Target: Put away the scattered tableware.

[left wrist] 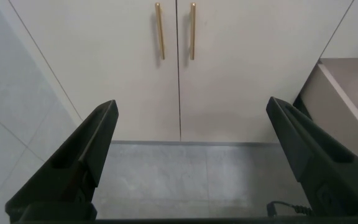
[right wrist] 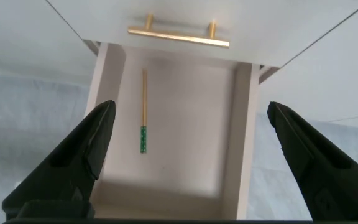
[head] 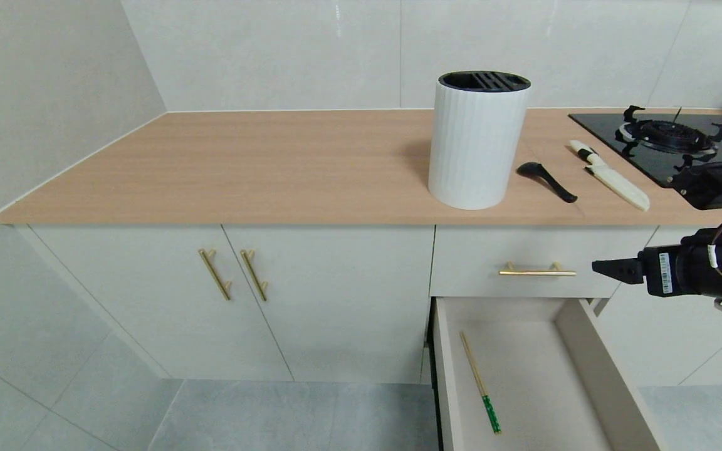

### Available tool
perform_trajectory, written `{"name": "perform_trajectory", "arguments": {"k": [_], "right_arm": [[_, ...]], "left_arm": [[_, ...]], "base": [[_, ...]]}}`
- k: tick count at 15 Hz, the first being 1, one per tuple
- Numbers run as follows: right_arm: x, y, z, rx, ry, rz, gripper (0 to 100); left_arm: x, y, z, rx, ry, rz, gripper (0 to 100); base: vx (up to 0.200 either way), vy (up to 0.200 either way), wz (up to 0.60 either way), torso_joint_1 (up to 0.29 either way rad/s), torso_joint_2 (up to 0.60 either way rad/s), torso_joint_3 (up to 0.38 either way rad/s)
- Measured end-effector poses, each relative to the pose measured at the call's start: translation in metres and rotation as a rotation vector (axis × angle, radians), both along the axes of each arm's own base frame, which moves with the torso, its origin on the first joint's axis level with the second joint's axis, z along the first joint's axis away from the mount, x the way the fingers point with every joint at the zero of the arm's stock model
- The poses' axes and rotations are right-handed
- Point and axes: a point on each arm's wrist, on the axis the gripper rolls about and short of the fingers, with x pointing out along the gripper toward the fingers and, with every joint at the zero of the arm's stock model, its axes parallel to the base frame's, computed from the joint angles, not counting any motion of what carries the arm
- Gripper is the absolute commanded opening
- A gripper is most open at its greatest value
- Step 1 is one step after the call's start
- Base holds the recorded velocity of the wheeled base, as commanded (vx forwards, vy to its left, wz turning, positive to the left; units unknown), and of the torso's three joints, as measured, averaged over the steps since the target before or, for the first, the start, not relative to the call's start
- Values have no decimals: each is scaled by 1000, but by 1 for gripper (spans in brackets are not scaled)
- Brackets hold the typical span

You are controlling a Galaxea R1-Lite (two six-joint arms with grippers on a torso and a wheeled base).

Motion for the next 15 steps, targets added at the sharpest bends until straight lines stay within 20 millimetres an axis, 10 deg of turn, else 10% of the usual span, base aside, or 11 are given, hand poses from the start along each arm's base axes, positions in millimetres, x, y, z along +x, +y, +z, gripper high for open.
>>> {"name": "perform_trajectory", "arguments": {"k": [10, 15], "right_arm": [[108, -21, 21, -18, -379, 148, 100], [169, -24, -1, -15, -371, 158, 100]], "left_arm": [[0, 0, 0, 0, 0, 0, 100], [0, 0, 0, 0, 0, 0, 100]], "base": [[0, 0, 0, 3, -6, -2], [0, 0, 0, 0, 0, 0]]}}
